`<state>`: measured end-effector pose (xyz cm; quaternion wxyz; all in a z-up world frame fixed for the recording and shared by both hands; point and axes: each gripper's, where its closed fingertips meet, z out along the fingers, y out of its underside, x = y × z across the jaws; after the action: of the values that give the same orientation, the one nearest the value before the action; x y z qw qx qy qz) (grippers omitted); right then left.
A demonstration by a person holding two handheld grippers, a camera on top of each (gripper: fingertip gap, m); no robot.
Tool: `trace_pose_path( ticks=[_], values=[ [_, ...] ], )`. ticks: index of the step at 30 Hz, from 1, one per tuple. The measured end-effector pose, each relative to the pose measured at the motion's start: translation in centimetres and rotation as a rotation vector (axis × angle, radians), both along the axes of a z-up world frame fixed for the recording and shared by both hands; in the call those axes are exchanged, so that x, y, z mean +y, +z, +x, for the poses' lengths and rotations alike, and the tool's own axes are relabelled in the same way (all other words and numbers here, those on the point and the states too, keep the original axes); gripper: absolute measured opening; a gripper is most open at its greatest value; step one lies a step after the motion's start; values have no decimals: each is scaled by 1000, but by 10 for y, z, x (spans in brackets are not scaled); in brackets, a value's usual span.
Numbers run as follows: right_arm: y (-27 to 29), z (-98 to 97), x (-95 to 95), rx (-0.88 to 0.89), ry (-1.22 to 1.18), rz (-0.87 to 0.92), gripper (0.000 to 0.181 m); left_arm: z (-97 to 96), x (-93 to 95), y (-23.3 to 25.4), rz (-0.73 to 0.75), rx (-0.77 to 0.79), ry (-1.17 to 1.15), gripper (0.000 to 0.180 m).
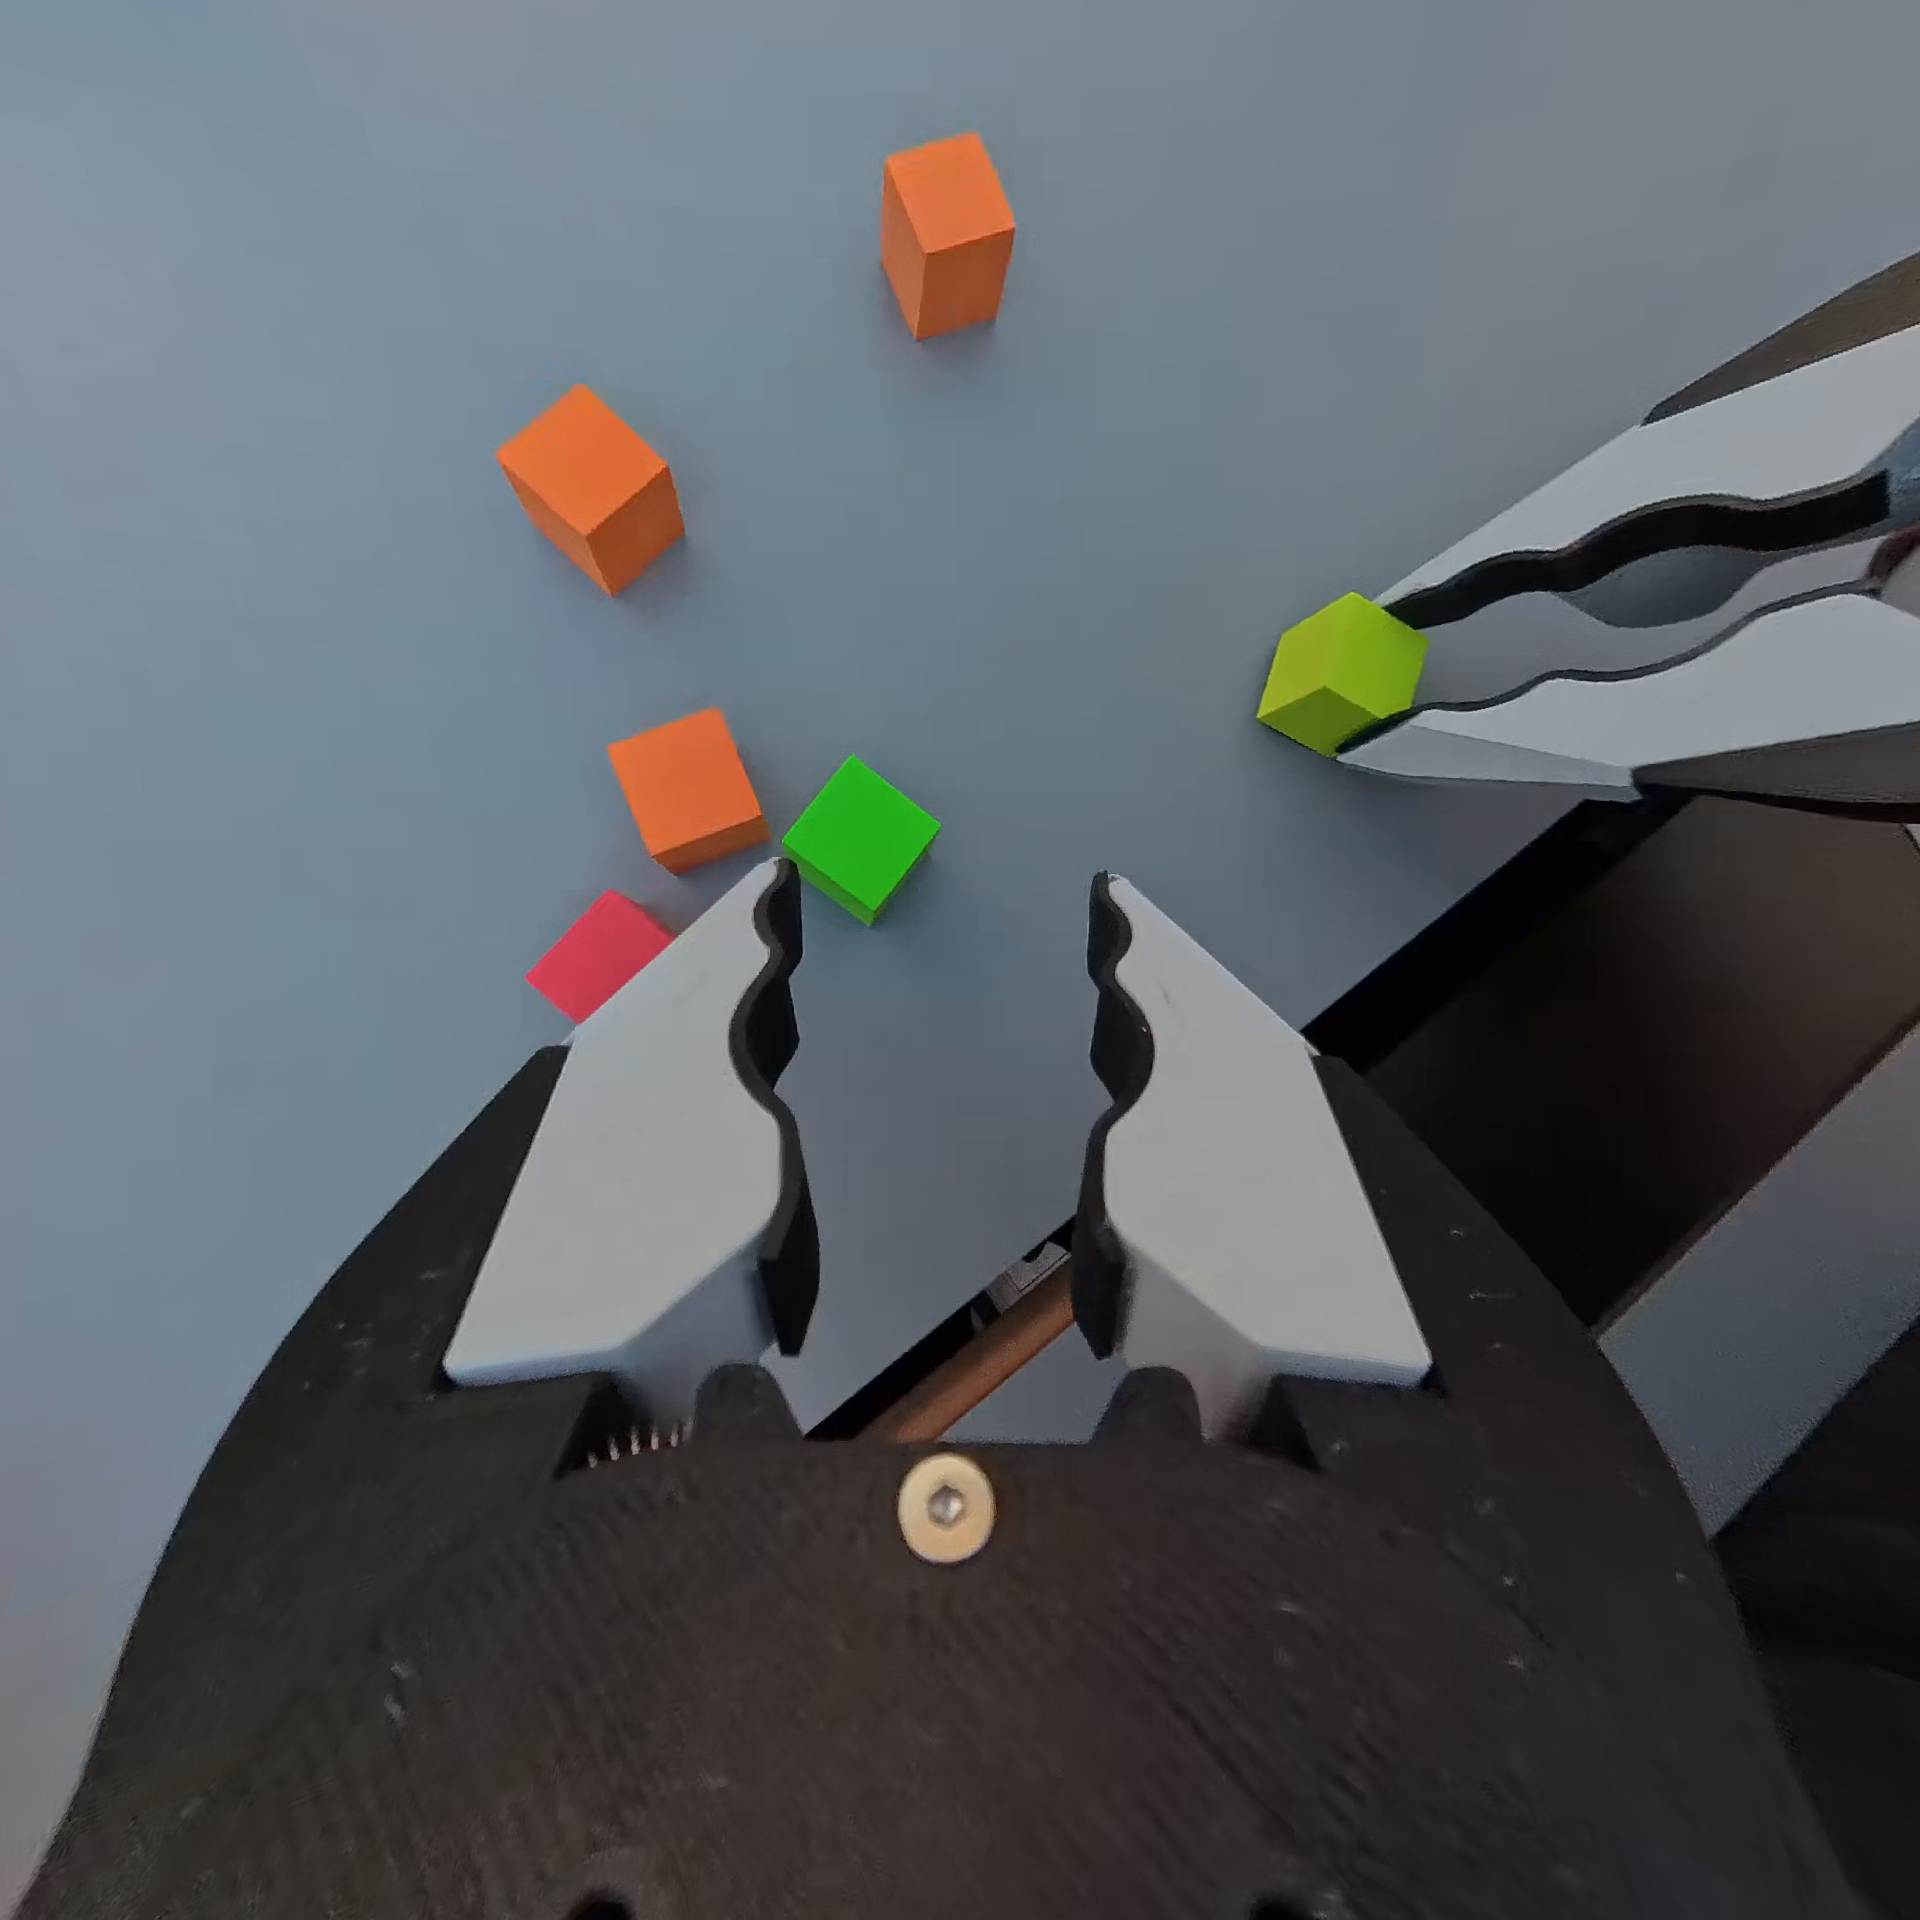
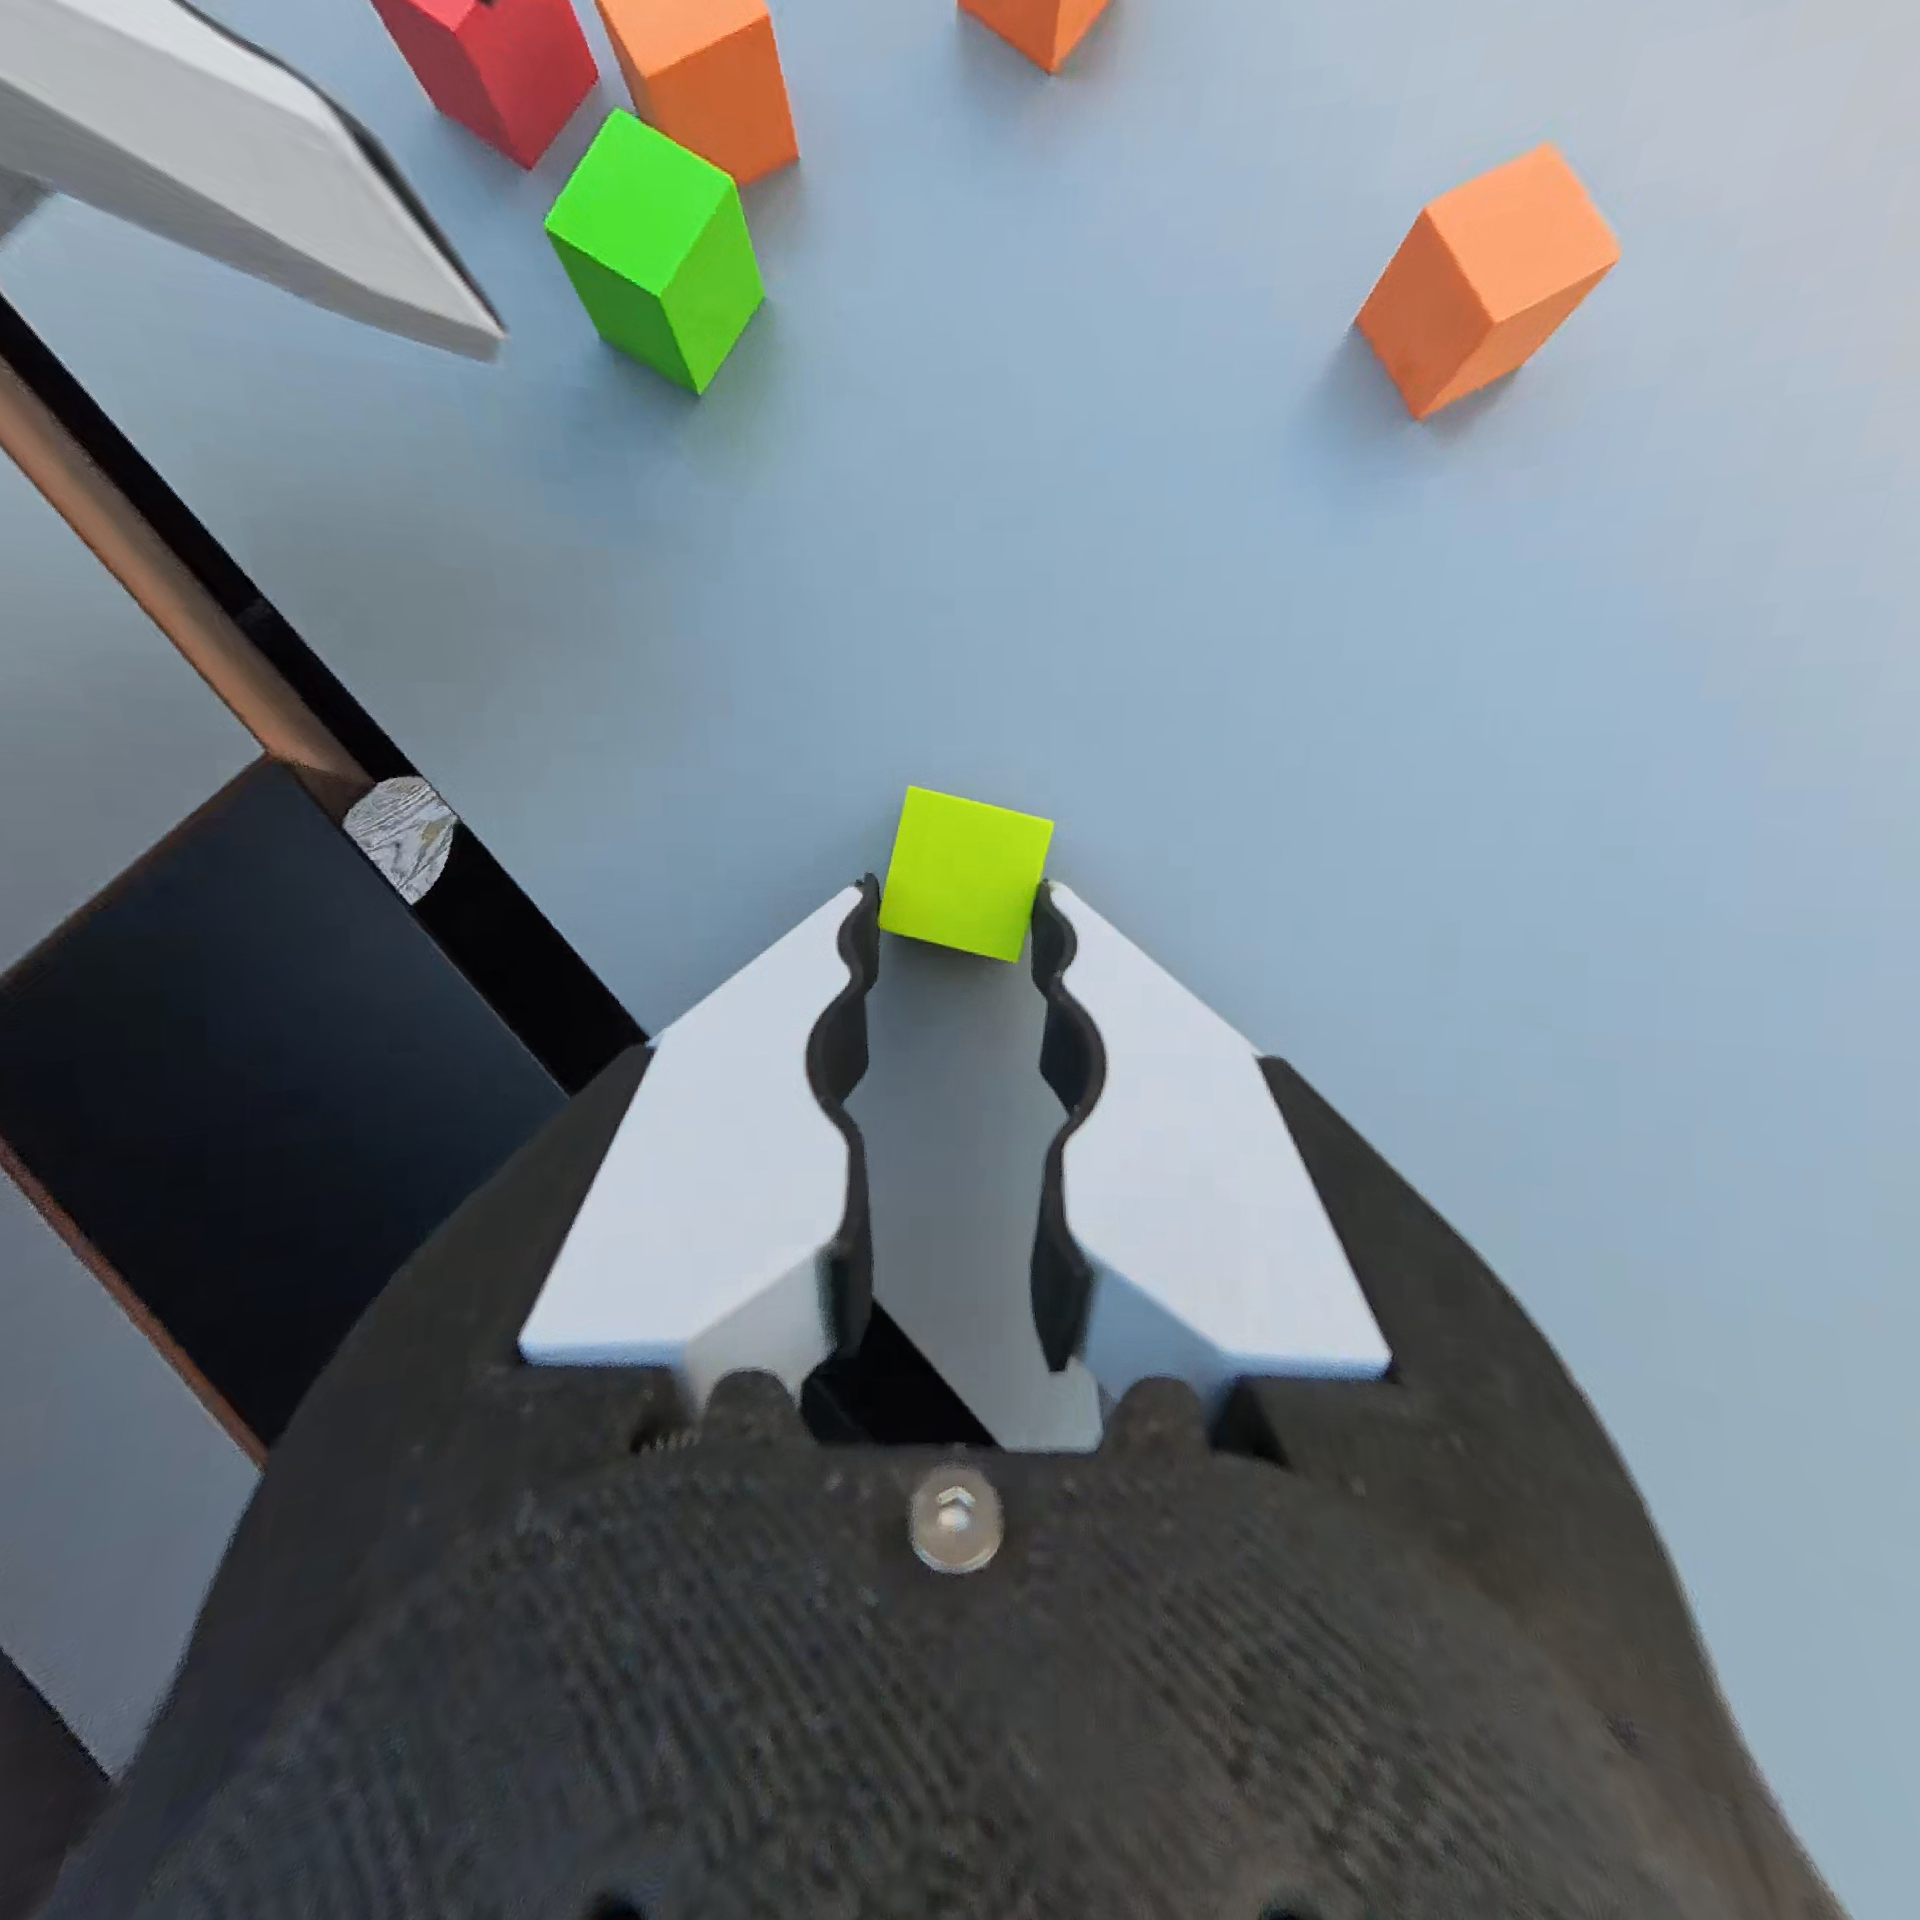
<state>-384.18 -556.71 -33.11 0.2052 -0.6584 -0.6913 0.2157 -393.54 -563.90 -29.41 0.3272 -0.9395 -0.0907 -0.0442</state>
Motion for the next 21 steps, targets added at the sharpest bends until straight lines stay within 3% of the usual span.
trace_pose_path(
  ticks=[3,7,17,19,21],
  values=[
    [2,1,7,8,56,-11,29,-4,12,-17,-55,43,59,53],
    [9,-1,15,48,105,-48,56,-12,18,-29,-108,95,147,49],
    [28,-57,84,147,48,-75,54,-14,9,-47,-170,88,240,42],
    [26,-73,93,143,59,-65,55,-12,7,-47,-164,79,242,22],
    [21,-86,100,133,72,-61,56,-11,7,-41,-143,88,233,20]
  ],
)
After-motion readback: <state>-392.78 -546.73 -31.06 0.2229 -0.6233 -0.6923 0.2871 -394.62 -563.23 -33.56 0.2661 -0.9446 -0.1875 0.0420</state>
